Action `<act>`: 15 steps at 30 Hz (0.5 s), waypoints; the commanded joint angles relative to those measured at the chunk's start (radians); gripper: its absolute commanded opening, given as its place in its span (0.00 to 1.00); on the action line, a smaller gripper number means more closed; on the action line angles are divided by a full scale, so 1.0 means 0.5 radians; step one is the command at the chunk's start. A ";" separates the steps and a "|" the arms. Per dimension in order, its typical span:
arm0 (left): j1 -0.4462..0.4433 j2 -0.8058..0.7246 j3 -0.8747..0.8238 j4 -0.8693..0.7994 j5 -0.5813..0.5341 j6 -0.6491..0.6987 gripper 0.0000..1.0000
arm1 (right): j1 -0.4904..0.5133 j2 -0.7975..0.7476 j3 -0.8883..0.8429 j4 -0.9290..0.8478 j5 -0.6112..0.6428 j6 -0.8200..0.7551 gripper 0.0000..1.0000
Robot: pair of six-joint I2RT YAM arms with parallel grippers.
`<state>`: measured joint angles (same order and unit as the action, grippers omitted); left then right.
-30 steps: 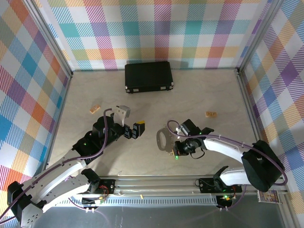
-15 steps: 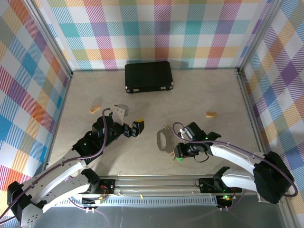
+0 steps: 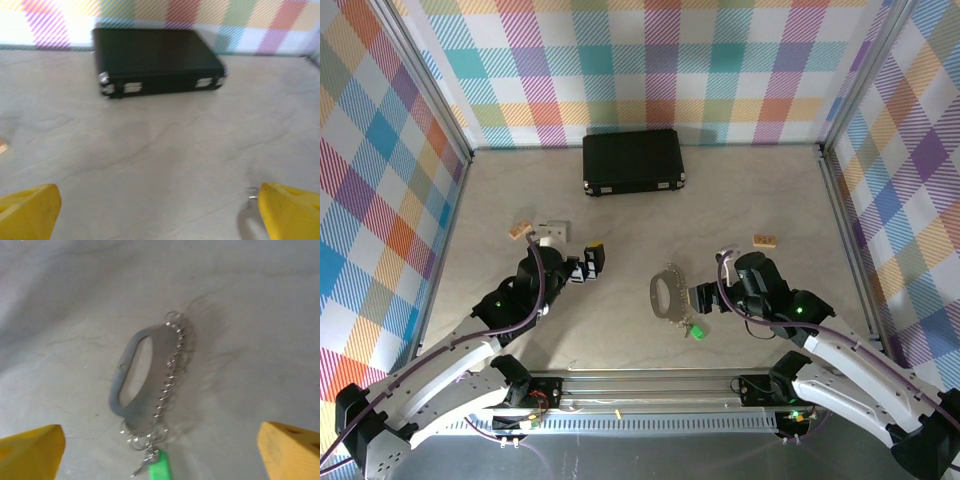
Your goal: Put the keys on the keyring
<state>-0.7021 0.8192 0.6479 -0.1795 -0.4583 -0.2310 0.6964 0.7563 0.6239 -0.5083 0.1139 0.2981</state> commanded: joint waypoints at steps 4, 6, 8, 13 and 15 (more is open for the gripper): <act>0.196 0.176 0.109 -0.240 -0.280 0.031 1.00 | -0.232 -0.132 -0.028 0.228 0.235 -0.228 0.99; 0.223 0.194 0.038 -0.077 -0.364 0.073 1.00 | -0.333 -0.179 -0.060 0.311 0.240 -0.271 0.99; 0.241 0.171 -0.066 0.105 -0.435 0.158 1.00 | -0.476 -0.204 -0.091 0.395 0.237 -0.273 0.99; 0.306 0.133 -0.283 0.408 -0.525 0.302 1.00 | -0.907 -0.050 -0.128 0.545 0.247 -0.174 0.99; 0.329 0.143 -0.373 0.552 -0.545 0.367 1.00 | -1.005 0.009 -0.206 0.689 0.314 -0.124 0.99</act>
<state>-0.5541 0.9001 0.5068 -0.0441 -0.6788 -0.1173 0.2367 0.7326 0.5667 -0.2737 0.2325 0.2050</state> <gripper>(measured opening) 0.998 0.990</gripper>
